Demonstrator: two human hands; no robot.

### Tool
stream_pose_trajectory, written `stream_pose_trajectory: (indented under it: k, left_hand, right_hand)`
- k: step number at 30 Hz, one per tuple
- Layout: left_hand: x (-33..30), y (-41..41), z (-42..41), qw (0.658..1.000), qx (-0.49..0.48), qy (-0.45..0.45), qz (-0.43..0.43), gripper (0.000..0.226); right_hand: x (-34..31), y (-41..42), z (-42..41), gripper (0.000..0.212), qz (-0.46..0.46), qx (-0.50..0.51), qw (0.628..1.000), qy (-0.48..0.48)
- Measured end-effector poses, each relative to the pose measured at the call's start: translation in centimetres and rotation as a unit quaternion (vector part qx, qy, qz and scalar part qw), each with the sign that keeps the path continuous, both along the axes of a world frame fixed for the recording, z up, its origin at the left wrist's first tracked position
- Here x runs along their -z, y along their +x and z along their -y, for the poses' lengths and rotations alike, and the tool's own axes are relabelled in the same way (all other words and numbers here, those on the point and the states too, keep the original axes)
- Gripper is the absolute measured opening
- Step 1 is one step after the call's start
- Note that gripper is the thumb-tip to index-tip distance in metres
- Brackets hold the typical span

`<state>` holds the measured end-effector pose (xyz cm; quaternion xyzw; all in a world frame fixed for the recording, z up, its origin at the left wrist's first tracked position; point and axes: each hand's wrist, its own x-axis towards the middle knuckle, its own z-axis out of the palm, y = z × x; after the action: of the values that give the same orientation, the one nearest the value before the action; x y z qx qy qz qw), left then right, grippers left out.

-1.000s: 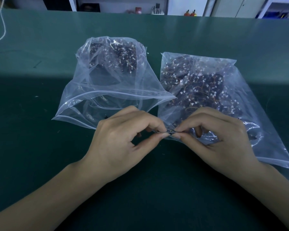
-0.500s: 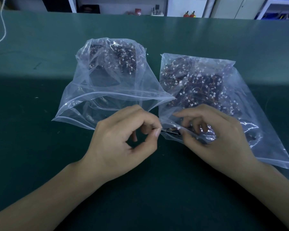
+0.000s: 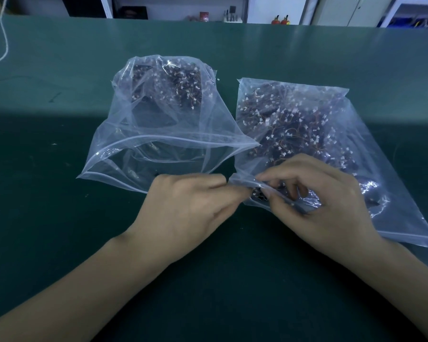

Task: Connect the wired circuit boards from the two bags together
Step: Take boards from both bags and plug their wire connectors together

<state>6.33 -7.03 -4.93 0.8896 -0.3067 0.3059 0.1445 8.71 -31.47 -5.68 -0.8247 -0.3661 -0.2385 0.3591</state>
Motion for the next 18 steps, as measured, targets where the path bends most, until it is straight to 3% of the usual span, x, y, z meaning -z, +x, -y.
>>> stream_pose_trajectory:
  k: [5,7,12,15,18]
  left_hand:
    - [0.6,-0.1,0.4,0.996,-0.017,0.07,-0.047,0.022]
    - [0.5,-0.2,0.4,0.997,-0.002,0.035,-0.062,0.027]
    - [0.3,0.0,-0.2,0.986,0.029,-0.112,-0.121,0.014]
    - [0.1,0.0,-0.8,0.98,-0.031,-0.119,-0.154,0.015]
    - [-0.5,0.7,-1.9,0.984,-0.116,-0.079,-0.108,0.023]
  right_hand:
    - [0.0,-0.1,-0.3,0.019,-0.001,-0.001,1.0,-0.001]
    - [0.0,-0.1,-0.3,0.018,-0.004,0.001,1.0,0.001]
    - [0.1,0.1,-0.1,0.022,-0.008,0.007,1.0,-0.004]
    - [0.2,0.1,0.0,0.02,-0.008,0.005,1.0,-0.005]
    - [0.2,0.1,0.2,0.022,-0.012,0.005,1.0,0.0]
